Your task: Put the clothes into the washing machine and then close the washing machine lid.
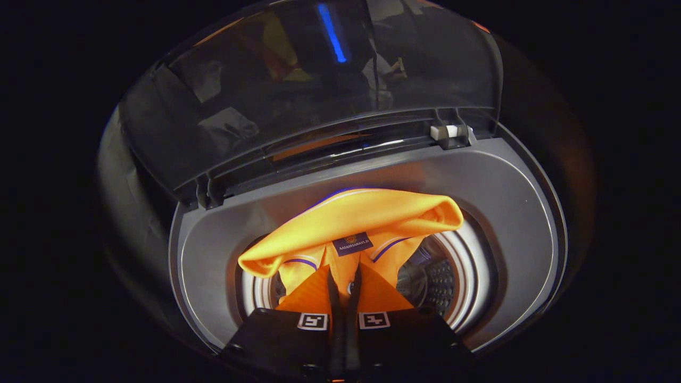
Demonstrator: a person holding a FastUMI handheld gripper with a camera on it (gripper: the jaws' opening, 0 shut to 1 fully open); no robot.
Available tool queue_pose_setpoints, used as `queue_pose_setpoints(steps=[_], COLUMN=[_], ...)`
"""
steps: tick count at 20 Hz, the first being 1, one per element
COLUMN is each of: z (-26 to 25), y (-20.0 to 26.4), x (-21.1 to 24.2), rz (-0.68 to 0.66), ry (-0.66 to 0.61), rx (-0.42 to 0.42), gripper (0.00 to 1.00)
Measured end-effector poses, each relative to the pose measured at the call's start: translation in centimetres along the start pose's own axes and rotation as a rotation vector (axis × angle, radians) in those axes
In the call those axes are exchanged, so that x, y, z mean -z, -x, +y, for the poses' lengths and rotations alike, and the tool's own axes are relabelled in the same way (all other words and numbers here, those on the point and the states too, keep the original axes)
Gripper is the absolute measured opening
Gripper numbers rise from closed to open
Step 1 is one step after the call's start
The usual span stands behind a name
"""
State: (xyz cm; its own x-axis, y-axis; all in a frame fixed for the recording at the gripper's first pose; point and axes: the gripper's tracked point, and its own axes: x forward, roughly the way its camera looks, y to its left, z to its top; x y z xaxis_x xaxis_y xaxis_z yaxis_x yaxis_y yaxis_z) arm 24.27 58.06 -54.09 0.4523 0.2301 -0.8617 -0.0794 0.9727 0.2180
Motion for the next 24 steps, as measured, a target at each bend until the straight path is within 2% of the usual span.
queue_pose_setpoints(steps=[7, 8, 12, 17, 24], z=[0.0, 0.3, 0.3, 0.7, 2.6], y=[0.0, 0.1, 0.9, 1.6, 8.0], x=[0.0, 0.1, 0.1, 0.1, -3.1], rz=[0.026, 0.036, 0.030, 0.021, -0.208], ry=[-0.001, 0.001, 0.017, 0.026, 0.125], rx=[-0.002, -0.007, 0.007, -0.005, -0.070], gripper=[0.09, 0.24, 0.99, 0.99, 0.99])
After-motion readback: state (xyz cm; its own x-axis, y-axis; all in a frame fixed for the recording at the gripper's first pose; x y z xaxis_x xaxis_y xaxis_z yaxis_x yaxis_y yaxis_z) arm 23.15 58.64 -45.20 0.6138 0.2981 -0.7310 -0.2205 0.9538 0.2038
